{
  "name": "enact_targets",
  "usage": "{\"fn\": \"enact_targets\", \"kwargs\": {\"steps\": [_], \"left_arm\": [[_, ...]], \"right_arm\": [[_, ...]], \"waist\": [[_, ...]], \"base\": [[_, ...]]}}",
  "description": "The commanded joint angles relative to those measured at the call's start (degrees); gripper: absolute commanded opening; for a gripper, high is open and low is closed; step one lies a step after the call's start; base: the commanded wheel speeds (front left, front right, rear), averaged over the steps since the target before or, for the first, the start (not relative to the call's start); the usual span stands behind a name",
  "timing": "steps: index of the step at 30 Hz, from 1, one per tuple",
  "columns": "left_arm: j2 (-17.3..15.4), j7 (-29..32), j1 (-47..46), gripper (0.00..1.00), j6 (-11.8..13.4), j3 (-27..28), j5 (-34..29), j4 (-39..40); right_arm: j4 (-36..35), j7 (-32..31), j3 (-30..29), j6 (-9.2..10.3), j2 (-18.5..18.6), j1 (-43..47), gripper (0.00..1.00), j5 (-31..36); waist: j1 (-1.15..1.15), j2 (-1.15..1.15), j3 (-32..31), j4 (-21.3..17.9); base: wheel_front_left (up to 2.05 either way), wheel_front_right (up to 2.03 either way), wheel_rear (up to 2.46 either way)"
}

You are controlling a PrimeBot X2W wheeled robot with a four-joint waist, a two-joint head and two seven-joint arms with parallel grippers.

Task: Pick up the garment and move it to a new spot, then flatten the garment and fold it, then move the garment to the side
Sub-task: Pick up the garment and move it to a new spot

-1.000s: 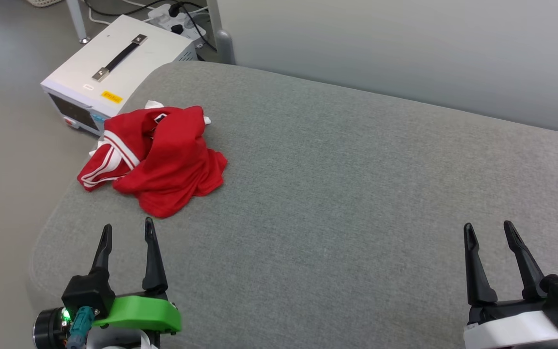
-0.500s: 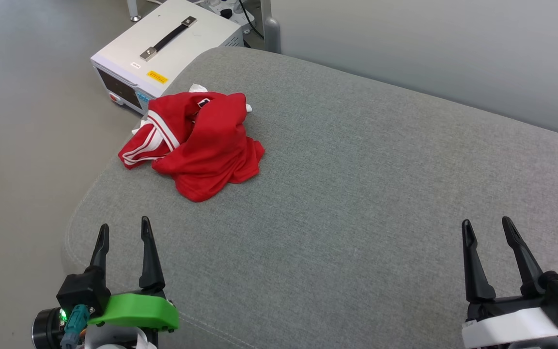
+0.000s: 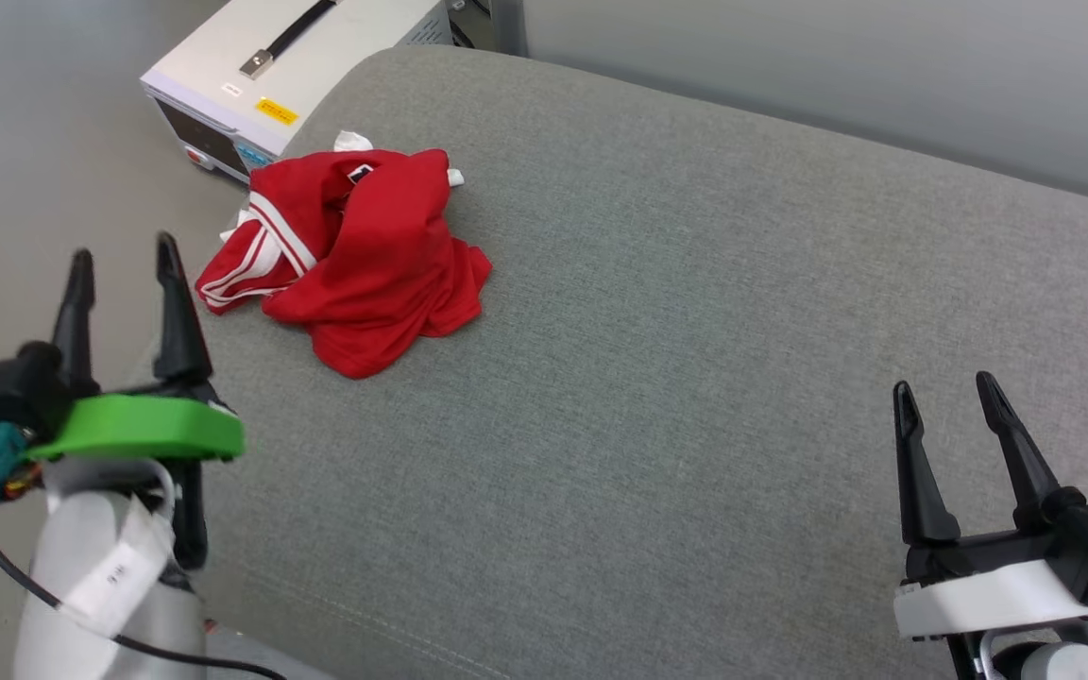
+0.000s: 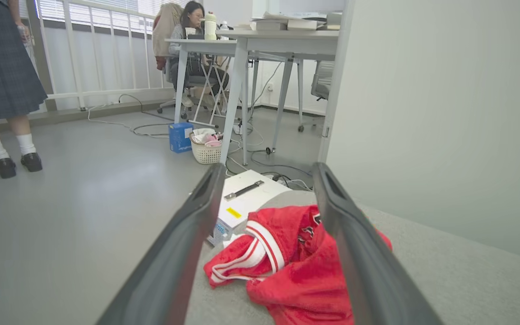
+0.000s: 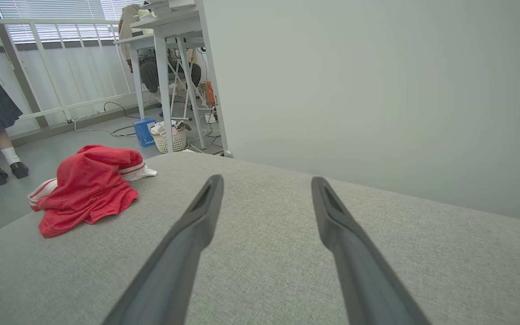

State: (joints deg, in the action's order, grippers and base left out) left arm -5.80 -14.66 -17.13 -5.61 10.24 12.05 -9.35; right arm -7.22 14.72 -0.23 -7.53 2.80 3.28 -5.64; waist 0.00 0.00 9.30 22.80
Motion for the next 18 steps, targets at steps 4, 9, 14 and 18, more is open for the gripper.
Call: {"fn": "enact_targets", "kwargs": {"steps": [4,9,14,18], "left_arm": [[-3.6,-0.3,-9.4,1.0,-1.4,3.1,3.6,-4.4],[-9.7,-0.2,-16.9,1.0,-1.8,-1.0,7.0,-10.0],[-18.9,7.1,-25.0,1.0,-1.9,-13.6,15.7,-15.4],[-24.2,17.9,-28.6,1.0,-1.9,-22.6,22.6,-17.2]], "right_arm": [[-0.7,0.3,-0.2,0.04,0.5,-2.2,1.0,0.9],[-0.9,0.3,-0.1,0.04,1.0,-3.4,1.0,1.0],[-1.2,0.3,0.3,0.04,1.8,-4.9,1.0,1.3],[-1.7,0.3,0.3,0.04,2.3,-5.6,1.0,1.5]], "waist": [[0.0,0.0,4.0,-3.3],[0.0,0.0,6.3,-5.2],[0.0,0.0,8.8,-7.3],[0.0,0.0,10.1,-8.6]], "base": [[0.0,0.0,0.0],[0.0,0.0,0.0],[0.0,0.0,0.0],[0.0,0.0,0.0]]}}
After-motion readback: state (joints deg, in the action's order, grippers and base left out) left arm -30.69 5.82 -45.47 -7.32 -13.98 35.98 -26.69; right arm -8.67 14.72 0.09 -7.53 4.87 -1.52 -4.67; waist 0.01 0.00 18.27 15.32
